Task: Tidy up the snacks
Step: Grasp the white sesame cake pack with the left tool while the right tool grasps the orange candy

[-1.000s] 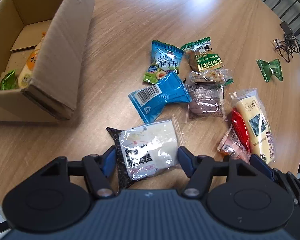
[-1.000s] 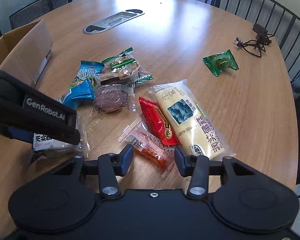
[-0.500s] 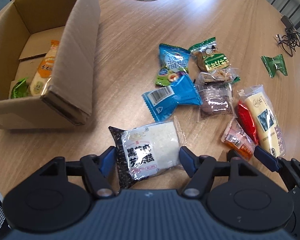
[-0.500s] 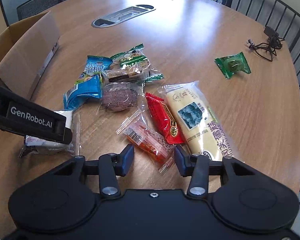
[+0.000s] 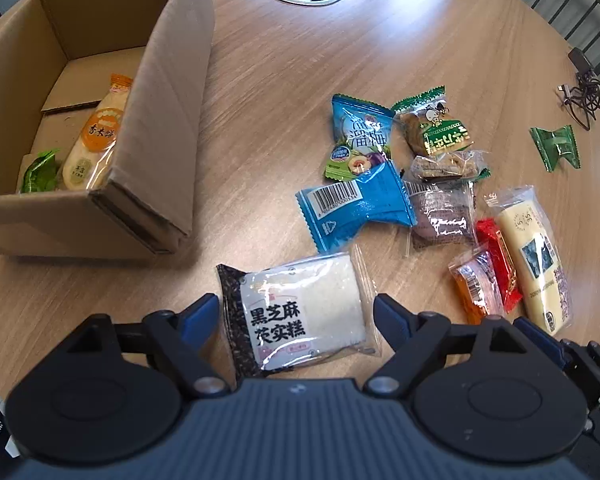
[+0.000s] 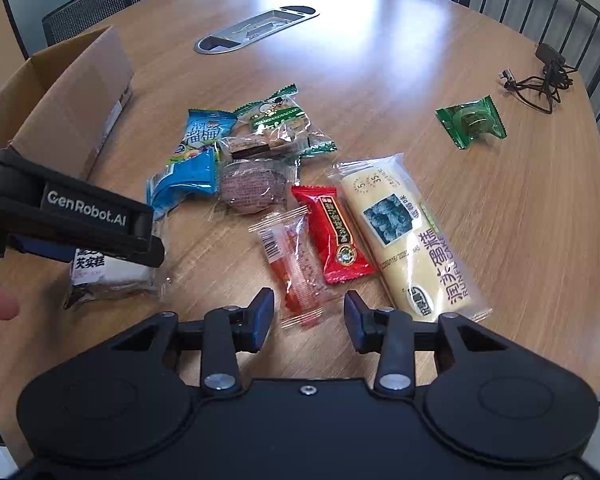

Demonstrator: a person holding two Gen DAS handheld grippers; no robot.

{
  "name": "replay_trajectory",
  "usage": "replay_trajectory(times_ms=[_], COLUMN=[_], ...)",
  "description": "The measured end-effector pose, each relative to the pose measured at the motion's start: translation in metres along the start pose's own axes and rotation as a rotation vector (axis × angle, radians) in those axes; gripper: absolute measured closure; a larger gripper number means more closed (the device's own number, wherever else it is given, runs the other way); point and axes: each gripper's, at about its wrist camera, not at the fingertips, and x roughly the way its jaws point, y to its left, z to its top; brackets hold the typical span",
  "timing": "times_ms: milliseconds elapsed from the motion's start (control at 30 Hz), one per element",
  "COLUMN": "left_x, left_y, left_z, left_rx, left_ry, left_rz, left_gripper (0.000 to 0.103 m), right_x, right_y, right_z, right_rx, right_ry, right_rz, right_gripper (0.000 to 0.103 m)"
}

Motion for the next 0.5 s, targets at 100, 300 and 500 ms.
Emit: replay_trajectory(times_ms=[100,300,500], left_x=[0.005,0.006,0.003], left_y=[0.003,0.006,0.012], left_z=[0.000,-0.002,-0.007], left_rx=[-0.008,-0.005,0.009], left_ry=[0.010,0.004,-0.007], left_rz=[-0.006,-0.007,0.000], left_gripper=[0.019,0.017,0.033], right_x=[0.004,0.015,0.013], right_y=[0.002,0.009,0.012], right_z=[0.004,0.007,0.007], right_rx=[-0.027,-0.051,-0.062], right_ry=[-0.005,0.008,0.018], right_rz=[0.006,0.014,0.026], right_gripper=[0.059,0.056,0.074])
